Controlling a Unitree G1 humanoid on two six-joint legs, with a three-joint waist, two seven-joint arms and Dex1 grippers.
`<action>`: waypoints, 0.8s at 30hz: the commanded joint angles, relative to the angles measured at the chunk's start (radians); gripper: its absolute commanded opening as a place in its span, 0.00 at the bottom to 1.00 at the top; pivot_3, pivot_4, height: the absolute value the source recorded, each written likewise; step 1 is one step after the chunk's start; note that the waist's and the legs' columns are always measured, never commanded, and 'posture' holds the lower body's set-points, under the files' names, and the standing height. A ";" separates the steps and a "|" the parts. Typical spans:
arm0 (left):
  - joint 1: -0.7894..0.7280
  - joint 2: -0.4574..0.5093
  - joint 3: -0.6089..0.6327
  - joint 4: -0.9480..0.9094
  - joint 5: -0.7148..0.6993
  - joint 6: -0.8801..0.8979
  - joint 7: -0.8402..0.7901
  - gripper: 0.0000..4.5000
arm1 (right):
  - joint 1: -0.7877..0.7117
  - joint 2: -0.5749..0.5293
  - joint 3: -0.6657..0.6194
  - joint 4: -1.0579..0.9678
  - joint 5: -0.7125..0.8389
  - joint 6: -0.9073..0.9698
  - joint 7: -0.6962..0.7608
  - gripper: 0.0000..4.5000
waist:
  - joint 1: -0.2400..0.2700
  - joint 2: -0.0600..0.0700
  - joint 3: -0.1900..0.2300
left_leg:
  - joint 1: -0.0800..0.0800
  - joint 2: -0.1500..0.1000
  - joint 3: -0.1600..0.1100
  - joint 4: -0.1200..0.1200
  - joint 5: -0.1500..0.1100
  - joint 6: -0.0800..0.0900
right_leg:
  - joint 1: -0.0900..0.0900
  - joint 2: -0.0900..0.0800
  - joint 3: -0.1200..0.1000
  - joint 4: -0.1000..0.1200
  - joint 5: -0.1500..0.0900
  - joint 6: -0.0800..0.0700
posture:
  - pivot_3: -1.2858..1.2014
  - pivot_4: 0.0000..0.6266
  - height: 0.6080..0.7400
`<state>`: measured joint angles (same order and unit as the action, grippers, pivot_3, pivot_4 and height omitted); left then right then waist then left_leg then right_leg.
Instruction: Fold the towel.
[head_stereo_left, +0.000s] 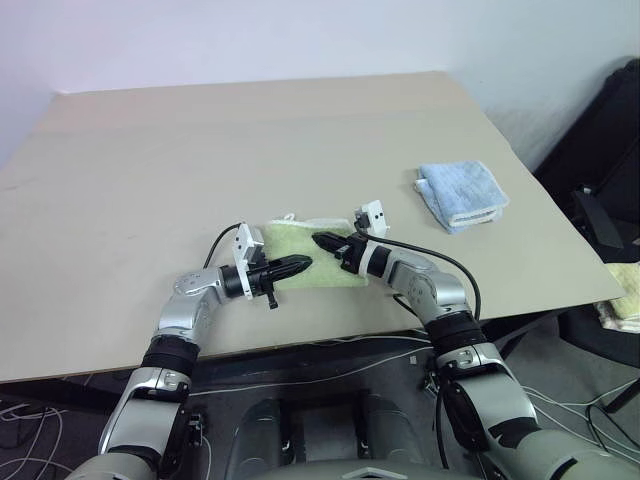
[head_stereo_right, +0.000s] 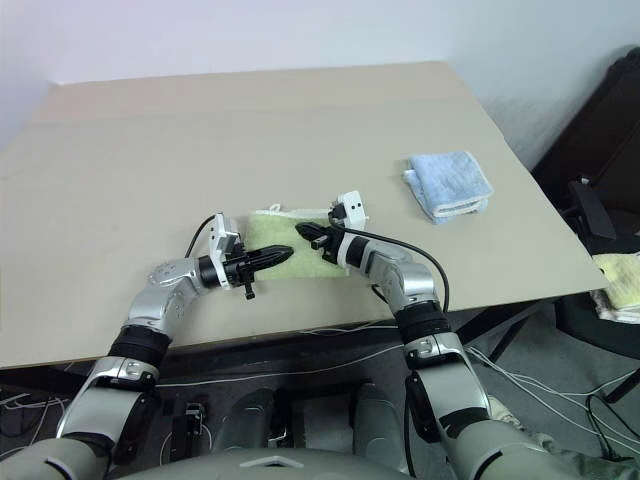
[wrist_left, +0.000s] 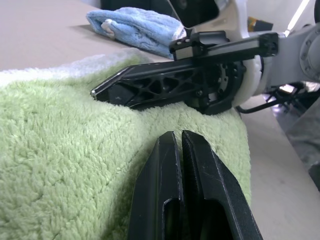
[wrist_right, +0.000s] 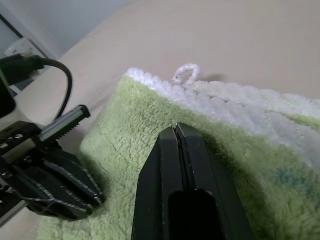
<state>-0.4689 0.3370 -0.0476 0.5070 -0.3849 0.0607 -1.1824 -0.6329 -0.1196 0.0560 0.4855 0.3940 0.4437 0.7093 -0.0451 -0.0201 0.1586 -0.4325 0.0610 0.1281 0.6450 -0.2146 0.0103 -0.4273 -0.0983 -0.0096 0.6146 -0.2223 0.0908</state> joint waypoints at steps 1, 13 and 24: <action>0.021 0.029 0.015 -0.027 0.001 0.029 -0.011 0.05 | -0.006 -0.029 -0.005 -0.019 -0.025 0.002 0.008 0.00 | 0.000 0.000 0.000 | 0.000 0.000 0.000 0.000 0.000 0.000 | 0.000 0.000 0.000 0.000 0.000 0.000 | 0.52 0.24 1.00; 0.002 0.111 0.148 -0.258 -0.146 0.195 0.017 0.69 | -0.032 -0.076 -0.048 -0.316 0.096 0.161 0.084 0.72 | 0.001 0.000 0.001 | -0.017 0.000 0.002 -0.001 0.000 0.001 | -0.016 0.000 0.002 -0.001 0.000 0.000 | 0.52 0.24 1.00; 0.060 0.277 0.285 -0.362 -0.236 0.571 0.225 0.99 | -0.028 -0.173 -0.091 -0.507 0.209 0.336 0.070 0.86 | 0.000 0.000 0.001 | -0.016 0.000 0.002 -0.001 0.000 0.001 | -0.016 0.001 0.001 -0.001 0.000 0.000 | 0.52 0.24 1.00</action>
<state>-0.4121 0.5894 0.2024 0.1853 -0.5818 0.5489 -0.9889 -0.6564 -0.2792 -0.0159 0.0380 0.5742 0.7679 0.7819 -0.0451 -0.0200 0.1601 -0.4490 0.0612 0.1298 0.6435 -0.2147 0.0110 -0.4438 -0.0978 -0.0082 0.6134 -0.2223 0.0906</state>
